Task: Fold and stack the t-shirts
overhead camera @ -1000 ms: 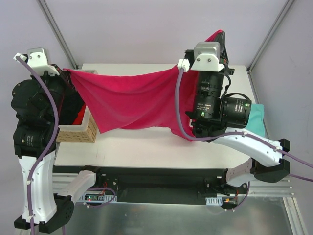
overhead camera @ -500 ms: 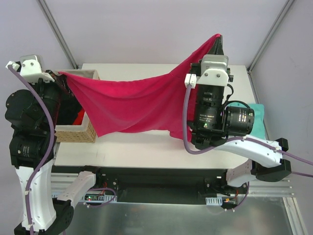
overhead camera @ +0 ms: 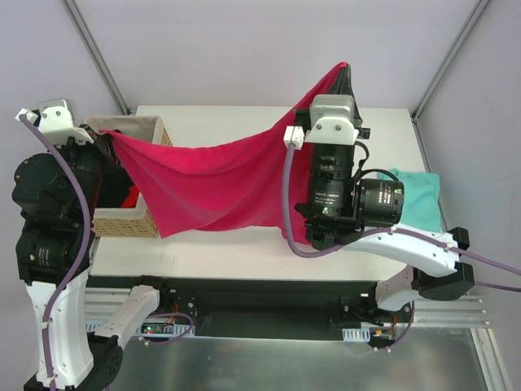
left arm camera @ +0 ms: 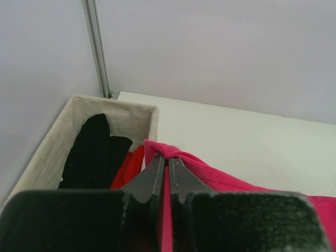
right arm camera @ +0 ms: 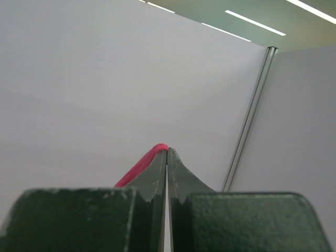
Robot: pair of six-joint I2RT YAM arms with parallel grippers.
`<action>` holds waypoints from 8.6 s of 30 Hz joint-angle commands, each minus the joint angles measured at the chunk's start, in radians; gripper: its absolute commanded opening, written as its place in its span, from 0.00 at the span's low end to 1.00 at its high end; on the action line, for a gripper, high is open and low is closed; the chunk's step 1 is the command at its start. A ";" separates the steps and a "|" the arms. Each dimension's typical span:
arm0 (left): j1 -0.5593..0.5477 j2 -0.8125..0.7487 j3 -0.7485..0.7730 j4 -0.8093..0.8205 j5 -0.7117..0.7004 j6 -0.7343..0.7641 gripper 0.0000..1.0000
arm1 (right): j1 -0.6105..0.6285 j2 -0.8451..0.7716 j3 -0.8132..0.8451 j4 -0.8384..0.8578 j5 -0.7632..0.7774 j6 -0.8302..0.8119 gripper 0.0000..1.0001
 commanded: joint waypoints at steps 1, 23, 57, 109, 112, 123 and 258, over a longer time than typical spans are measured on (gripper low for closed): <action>0.005 -0.019 0.003 -0.025 -0.032 -0.024 0.00 | 0.006 -0.013 0.029 0.234 0.058 -0.736 0.01; 0.005 -0.005 -0.019 -0.084 -0.047 -0.033 0.00 | 0.000 0.017 0.005 0.233 0.118 -0.701 0.01; 0.005 0.320 0.082 -0.091 -0.033 -0.047 0.00 | -0.315 0.079 -0.080 -0.020 0.285 -0.288 0.01; 0.007 1.090 0.430 0.076 0.059 0.001 0.00 | -0.881 0.443 0.150 -1.215 0.051 1.002 0.01; 0.008 1.133 0.447 0.076 0.062 -0.002 0.00 | -0.895 0.489 0.178 -1.243 0.029 1.042 0.01; 0.008 1.260 0.516 0.074 0.092 -0.012 0.00 | -0.941 0.592 0.209 -1.342 -0.002 1.146 0.01; -0.182 0.676 -0.063 -0.002 0.111 -0.116 0.71 | -0.861 0.294 -0.407 -1.793 -0.489 2.393 0.01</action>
